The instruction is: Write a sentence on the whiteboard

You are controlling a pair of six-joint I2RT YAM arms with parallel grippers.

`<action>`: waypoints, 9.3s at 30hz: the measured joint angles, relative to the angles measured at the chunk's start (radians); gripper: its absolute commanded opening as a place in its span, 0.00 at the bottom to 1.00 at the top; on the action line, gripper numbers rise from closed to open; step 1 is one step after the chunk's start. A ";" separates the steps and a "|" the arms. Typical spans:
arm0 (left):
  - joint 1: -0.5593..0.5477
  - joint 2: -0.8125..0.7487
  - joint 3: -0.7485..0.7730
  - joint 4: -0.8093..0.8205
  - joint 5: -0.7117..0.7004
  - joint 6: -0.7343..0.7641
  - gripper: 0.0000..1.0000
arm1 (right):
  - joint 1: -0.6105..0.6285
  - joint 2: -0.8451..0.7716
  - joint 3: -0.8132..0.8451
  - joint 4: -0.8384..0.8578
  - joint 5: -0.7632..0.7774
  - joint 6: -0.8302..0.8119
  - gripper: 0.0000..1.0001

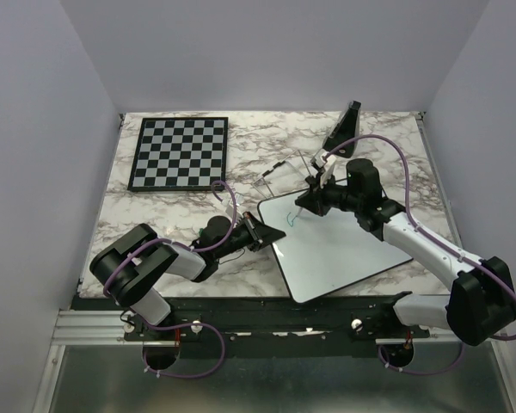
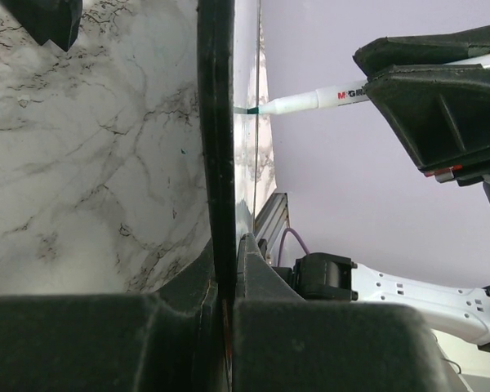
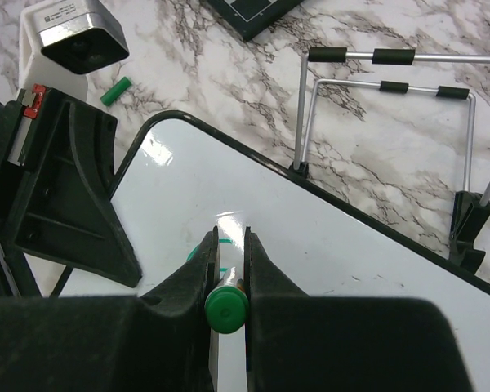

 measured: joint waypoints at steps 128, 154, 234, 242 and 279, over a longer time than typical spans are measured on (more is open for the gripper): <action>0.000 0.014 0.006 0.016 0.006 0.007 0.00 | -0.080 0.008 0.067 -0.217 -0.118 -0.153 0.01; 0.000 0.014 0.006 0.026 0.008 0.016 0.00 | -0.149 0.024 0.102 -0.106 0.027 -0.053 0.00; 0.000 0.028 0.006 0.039 0.009 0.008 0.00 | -0.150 -0.008 0.048 -0.209 -0.088 -0.130 0.01; 0.000 0.028 0.006 0.039 0.009 0.008 0.00 | -0.150 -0.011 0.048 -0.214 -0.060 -0.132 0.01; 0.000 0.028 0.006 0.043 0.010 0.009 0.00 | -0.169 -0.042 0.034 -0.232 -0.016 -0.137 0.00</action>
